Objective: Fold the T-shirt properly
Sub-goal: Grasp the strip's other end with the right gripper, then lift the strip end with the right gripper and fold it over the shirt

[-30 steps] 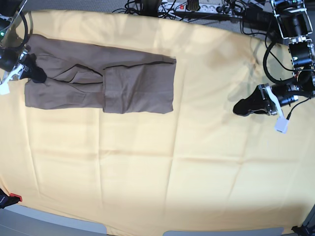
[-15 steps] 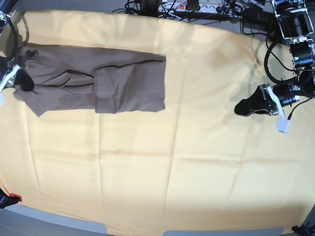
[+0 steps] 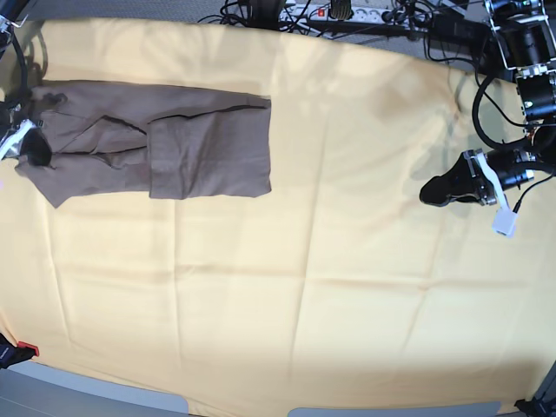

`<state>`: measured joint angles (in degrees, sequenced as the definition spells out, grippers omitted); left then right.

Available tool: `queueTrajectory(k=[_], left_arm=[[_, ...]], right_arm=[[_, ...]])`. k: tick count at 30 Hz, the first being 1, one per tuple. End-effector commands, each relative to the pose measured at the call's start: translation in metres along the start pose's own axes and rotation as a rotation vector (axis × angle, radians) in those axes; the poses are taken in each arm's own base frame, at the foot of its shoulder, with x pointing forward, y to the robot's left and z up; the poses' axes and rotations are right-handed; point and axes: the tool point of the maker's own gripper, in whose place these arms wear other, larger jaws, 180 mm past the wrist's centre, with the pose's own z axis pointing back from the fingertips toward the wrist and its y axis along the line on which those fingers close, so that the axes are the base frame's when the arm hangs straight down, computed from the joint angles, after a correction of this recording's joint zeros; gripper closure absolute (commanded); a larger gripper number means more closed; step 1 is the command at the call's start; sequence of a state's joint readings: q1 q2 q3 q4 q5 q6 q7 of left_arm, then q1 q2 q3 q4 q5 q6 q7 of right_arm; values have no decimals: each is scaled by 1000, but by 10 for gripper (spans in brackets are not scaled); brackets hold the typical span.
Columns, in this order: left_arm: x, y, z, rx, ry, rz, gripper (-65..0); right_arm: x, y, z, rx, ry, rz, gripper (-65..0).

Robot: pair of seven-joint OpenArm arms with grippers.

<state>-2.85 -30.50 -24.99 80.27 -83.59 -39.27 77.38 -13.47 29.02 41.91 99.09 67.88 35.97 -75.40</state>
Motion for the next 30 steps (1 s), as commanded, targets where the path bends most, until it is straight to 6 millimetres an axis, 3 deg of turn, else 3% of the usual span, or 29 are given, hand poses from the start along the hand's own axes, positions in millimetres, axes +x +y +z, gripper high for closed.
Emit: queueTrajectory(k=[1,14,20,30], left_arm=[[19,-4,7,-3,-42,-41,0],[18,-4,6,-5,-40,-37,0],[17,-4,5,-8,-41,-35,0],[17,-4,5,-7,-41,-35,0]], right_arm=[[26,10,10,33,-73,51,0],[63,126,20,302,-311,204,0],[57,170,0,447,-292,245,0],[29,237,-29,649,-175,301,0]])
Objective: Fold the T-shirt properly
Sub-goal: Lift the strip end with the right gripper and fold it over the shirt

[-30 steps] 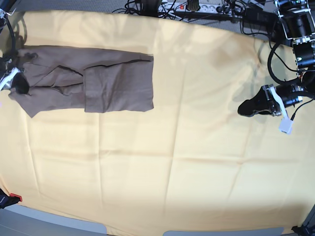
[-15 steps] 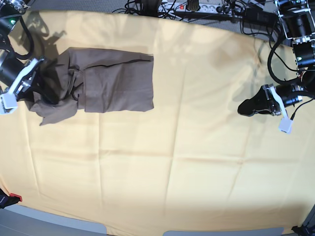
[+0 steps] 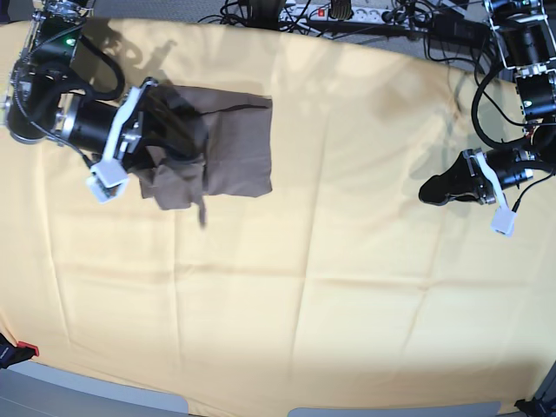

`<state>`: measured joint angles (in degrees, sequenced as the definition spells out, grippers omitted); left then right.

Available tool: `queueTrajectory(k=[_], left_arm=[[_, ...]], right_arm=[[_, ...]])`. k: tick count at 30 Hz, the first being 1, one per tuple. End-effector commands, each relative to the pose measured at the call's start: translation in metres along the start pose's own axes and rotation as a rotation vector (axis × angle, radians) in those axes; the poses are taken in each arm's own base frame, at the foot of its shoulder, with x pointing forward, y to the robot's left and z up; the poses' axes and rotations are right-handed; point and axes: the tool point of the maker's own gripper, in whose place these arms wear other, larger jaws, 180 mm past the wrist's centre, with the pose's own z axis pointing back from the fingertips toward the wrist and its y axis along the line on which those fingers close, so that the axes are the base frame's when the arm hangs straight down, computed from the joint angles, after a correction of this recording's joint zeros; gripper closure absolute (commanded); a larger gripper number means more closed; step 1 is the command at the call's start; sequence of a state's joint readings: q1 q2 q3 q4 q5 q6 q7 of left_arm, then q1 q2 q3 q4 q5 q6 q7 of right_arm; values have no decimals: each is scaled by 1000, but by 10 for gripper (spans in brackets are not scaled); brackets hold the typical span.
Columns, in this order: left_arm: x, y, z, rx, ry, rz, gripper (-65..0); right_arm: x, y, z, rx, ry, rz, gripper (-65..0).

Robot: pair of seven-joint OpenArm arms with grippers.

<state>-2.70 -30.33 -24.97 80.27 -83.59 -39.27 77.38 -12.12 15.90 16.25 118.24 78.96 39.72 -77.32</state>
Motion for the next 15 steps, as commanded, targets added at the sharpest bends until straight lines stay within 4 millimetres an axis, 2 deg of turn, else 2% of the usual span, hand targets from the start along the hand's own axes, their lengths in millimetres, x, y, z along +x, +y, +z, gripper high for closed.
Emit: queueTrajectory(k=[1,9,15], left_arm=[[18,-4,6,-5,-41,-38,0],[16,-5,3,-12,-45,-31,0],[16,-6,2,-15,-47,-30,0]], right_arm=[[13,5,-3,16,-42,35,0],[16,3,-41,-45,-24,129,0],[-2,21,-65,15,66,162,0]])
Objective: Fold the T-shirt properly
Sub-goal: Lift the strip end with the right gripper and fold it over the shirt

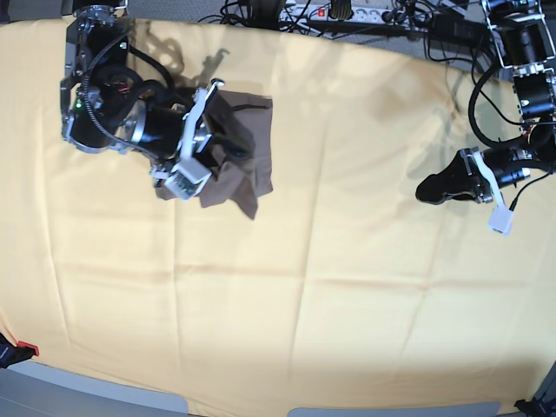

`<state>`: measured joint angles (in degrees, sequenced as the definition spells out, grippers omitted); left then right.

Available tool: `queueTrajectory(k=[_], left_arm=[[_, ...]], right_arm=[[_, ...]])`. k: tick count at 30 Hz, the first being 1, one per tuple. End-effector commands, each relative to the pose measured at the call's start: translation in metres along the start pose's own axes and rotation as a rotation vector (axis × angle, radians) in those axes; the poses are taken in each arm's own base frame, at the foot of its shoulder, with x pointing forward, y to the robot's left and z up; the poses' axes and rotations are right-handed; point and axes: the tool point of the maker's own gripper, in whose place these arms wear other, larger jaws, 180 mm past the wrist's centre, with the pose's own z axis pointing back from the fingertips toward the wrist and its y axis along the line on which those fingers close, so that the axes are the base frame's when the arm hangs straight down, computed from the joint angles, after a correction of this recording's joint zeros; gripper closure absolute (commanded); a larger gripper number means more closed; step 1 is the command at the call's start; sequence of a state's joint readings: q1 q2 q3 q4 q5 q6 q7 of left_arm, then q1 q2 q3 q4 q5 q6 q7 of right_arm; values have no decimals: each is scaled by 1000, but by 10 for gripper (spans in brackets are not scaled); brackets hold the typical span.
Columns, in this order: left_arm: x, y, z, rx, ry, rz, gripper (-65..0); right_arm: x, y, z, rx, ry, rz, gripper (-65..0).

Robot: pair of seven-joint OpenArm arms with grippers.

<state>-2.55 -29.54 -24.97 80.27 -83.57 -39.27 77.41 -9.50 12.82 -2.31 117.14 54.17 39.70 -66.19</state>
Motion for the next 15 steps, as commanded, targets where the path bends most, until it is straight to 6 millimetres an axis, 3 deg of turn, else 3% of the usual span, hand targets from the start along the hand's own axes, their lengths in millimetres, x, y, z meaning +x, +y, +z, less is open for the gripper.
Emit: queueTrajectory(k=[1,5,6,9,15], left_arm=[[19,-4,6,-6,-42,-39,0],[19,-4,6,-6,-42,-39,0],[19,-4,6,-6,-43,-40,0],[19,-4,6,-6,-44,-40,0],[19,-4,6,-6,-43,-40,0]], right_arm=[[13,2,0,6,-41,31,-5],[10,6,-6,15,-17,56,-374],[10,7,-7,19,-10,61,-422],[19,9,-6,40,-12,85,-428],[60,26,14,20,-112,226,-426]])
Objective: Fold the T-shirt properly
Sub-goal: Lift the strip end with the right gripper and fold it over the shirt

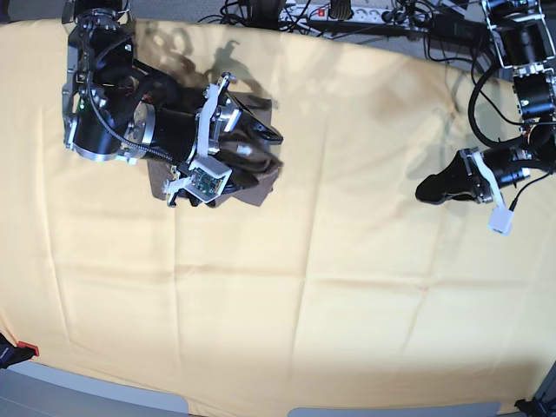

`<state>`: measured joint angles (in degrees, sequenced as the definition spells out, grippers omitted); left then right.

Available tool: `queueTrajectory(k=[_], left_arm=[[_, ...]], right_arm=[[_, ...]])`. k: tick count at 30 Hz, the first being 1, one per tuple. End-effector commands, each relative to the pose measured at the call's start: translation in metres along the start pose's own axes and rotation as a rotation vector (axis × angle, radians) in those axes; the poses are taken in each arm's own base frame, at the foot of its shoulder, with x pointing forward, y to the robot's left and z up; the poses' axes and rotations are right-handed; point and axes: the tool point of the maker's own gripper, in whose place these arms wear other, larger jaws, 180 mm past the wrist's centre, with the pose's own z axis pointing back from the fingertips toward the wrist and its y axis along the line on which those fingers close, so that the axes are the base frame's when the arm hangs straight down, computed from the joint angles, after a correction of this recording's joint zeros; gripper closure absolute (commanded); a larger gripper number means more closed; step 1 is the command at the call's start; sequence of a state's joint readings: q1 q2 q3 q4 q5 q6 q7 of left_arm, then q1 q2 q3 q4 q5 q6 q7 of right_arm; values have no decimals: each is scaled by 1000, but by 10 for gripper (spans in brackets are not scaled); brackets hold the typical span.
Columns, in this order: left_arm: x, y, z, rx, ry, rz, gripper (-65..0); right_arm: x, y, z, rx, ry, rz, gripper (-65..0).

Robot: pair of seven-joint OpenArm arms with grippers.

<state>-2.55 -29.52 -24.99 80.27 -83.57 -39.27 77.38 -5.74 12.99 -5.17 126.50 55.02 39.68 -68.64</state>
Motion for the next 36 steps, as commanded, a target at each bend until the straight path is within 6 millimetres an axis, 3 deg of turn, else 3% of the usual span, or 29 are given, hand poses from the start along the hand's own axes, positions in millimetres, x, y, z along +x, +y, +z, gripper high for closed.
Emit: queueTrajectory(k=[1,5,12,19,23,30,36], left_arm=[[19,-4,6,-6,-42,-40,0],[19,-4,6,-6,-42,-40,0],[19,-4,6,-8,-42,-50,0],[19,-4,6,-8,-43,-49,0],[19,-4,6,-8,-42,-50,0],[19,-4,6,-8,-42,-50,0],[18,-4,6,-8,-42,-49,0]], right_arm=[[19,2,8,-10,-60,47,-425],[31,3,20,-37,-102,71,-417],[8,-19,40,-141,-38,25,-417],[-8,13,62,-20,-4,-61,-416],[-20,14,64,-43,26,-97,-415],[-24,-19,68,-220,32,-55,-415],[-46,-10,68,-209,113,-94,-415]])
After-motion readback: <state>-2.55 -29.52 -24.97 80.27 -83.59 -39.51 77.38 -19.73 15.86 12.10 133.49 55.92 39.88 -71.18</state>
